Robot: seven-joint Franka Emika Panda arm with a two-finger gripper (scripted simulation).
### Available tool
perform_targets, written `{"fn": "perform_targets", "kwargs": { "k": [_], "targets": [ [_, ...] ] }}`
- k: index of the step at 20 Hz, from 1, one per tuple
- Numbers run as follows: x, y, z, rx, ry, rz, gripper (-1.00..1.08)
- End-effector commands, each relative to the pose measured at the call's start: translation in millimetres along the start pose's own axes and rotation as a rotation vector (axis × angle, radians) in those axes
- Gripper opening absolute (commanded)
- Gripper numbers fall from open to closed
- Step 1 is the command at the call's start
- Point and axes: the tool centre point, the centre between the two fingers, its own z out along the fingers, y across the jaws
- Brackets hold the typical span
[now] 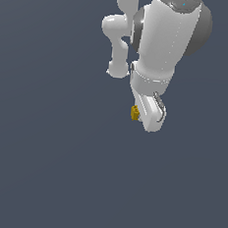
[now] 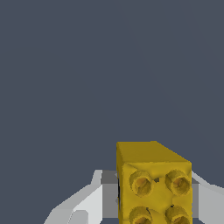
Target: Pick up the object and move it to a goal position.
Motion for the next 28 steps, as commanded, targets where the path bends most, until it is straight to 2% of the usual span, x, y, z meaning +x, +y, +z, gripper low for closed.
{"fn": "perform_targets", "kwargs": {
  "k": [1, 9, 15, 28],
  "targets": [
    [-13, 0, -28, 0.000, 0.001, 0.001, -1.00],
    [-51, -5, -112, 0.000, 0.001, 0.000, -1.00],
    [-74, -8, -159, 0.000, 0.000, -0.001, -1.00],
    [-95, -14, -205, 0.000, -0.001, -0.002, -1.00]
  ]
}}
